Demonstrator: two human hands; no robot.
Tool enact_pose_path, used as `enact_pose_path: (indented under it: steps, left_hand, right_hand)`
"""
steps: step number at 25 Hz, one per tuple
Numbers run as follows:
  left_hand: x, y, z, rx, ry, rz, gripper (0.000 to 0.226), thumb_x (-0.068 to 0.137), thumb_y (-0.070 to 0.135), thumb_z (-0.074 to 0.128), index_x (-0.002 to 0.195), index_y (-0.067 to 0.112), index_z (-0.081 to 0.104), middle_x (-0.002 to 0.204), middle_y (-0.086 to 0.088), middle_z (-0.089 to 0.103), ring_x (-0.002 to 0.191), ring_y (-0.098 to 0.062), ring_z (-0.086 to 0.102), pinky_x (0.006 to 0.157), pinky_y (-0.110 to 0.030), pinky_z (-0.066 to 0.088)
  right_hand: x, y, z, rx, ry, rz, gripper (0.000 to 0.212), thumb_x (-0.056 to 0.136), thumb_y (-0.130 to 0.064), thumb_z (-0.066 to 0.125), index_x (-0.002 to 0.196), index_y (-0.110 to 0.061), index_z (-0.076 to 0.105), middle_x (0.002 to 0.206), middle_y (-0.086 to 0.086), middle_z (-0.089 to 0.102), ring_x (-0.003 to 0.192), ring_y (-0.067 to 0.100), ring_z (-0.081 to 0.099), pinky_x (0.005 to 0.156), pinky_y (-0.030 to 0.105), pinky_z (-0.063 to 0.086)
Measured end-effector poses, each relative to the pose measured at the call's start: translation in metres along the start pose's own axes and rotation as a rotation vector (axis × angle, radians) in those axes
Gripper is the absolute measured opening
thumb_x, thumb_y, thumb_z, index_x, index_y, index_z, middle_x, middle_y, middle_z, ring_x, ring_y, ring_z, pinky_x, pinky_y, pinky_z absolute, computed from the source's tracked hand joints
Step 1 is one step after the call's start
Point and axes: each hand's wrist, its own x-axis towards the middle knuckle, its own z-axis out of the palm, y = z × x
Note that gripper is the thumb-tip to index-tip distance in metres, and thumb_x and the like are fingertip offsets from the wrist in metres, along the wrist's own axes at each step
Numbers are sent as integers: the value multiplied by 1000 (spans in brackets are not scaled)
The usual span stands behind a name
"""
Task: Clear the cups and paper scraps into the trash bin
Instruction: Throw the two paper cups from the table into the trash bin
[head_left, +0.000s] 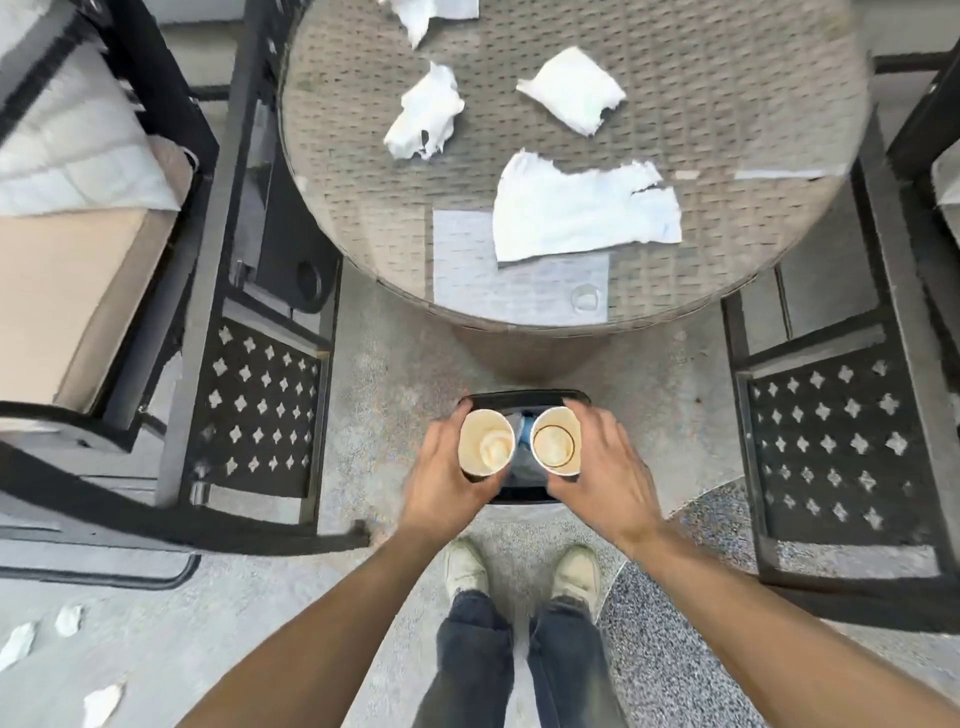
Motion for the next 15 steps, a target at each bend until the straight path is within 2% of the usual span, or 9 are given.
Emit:
enact_pose_path:
  steps: [2,5,8,10,12,15]
  left_hand:
    - [23,-29,33,75,-34,-20,87,70,51,71,142,42,22,133,11,39,113,-20,54,83,-38,48]
    - [59,-66,87,237,-91,2,80,71,44,73,138,34,31,129,5,45,103,-29,60,77,-39,49]
    - [89,-94,130,468,-148,79,79,71,38,74,138,24,34,126,-1,47,102,-31,59,82,-40,47]
    - [106,-107,149,688,-165,223,76,72,38,72,136,18,36,126,-3,50,113,-28,51,96,-40,37]
    - [120,-115,159,870,-176,342,69,76,37,66,134,14,38,128,-5,52,124,-29,39,110,-46,19]
    - [130,-120,168,1027,-207,410,61,83,36,60,134,11,38,131,-8,52,134,-35,28,114,-59,-5]
  right_hand:
    - [17,21,40,-57,-51,21,92,68,-33,75,143,-27,23,132,0,41,116,24,48,91,39,47]
    - [44,55,97,-181,-152,19,90,72,-30,75,144,-24,20,134,4,37,112,28,51,88,39,48]
    - [65,81,141,-344,-216,-32,87,73,-35,74,143,-21,24,137,5,39,117,27,48,89,40,44]
    - [76,93,160,-520,-226,-120,84,71,-44,73,140,-20,31,136,3,45,122,25,41,95,42,36]
    - [86,101,172,-667,-235,-224,83,70,-51,72,137,-18,36,133,3,51,124,27,36,103,47,25]
    - [99,108,183,-794,-268,-261,83,72,-56,68,136,-16,36,131,4,52,131,31,31,114,59,-3]
